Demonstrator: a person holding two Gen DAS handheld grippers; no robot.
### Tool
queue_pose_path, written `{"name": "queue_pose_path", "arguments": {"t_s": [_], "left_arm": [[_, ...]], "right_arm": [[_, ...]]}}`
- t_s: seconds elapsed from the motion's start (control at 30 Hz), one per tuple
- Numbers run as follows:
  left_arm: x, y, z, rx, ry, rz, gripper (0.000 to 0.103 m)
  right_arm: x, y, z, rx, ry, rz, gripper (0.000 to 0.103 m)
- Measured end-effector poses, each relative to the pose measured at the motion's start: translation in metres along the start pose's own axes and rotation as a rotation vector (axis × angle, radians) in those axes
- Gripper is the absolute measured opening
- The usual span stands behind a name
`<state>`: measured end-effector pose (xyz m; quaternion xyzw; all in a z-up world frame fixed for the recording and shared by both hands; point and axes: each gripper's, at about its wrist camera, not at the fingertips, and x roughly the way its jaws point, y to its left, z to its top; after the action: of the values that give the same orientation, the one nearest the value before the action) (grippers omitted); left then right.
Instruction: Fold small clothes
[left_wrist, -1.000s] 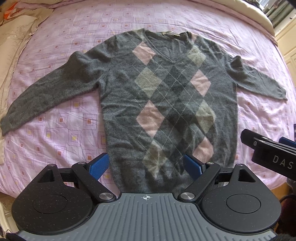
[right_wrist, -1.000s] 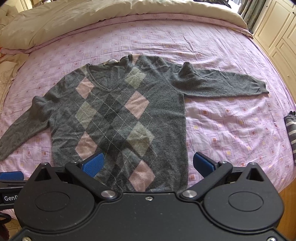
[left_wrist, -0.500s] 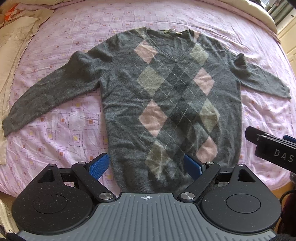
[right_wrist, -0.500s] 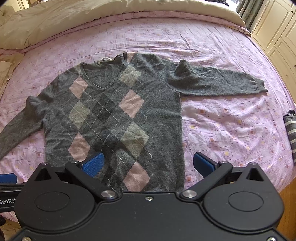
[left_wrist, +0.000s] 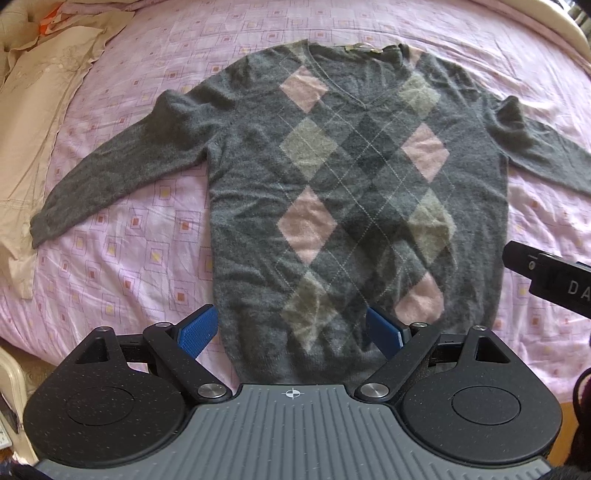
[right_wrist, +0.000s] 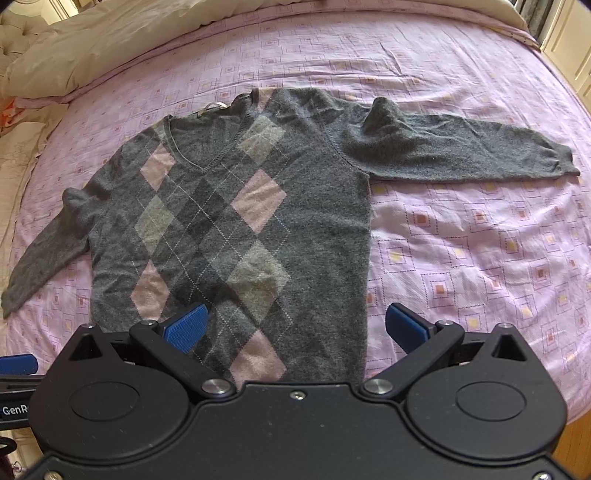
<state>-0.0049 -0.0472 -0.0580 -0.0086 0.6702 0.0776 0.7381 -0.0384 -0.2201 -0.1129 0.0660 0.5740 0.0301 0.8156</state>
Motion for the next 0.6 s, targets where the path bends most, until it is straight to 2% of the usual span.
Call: {"name": "queue_pose_path", "arguments": {"t_s": [0.03, 0.33, 0.4, 0.5, 0.6], "left_arm": [[0.001, -0.004, 0.000, -0.006, 0.006, 0.004, 0.084], [-0.003, -0.033, 0.002, -0.036, 0.009, 0.069, 0.084], [-0.003, -0.039, 0.003, -0.044, 0.009, 0.070, 0.084], [-0.003, -0.049, 0.004, -0.047, 0.003, 0.066, 0.083], [-0.005, -0.059, 0.003, -0.048, -0.017, 0.032, 0.076]], "right_arm": [[0.002, -0.005, 0.001, -0.001, 0.004, 0.008, 0.102], [0.009, -0.051, 0.006, 0.041, 0.036, 0.088, 0.102], [0.008, -0.060, 0.008, 0.041, 0.027, 0.125, 0.096], [0.010, -0.079, 0.010, 0.062, -0.008, 0.243, 0.093], [0.018, -0.106, 0.013, 0.109, -0.027, 0.355, 0.093]]}}
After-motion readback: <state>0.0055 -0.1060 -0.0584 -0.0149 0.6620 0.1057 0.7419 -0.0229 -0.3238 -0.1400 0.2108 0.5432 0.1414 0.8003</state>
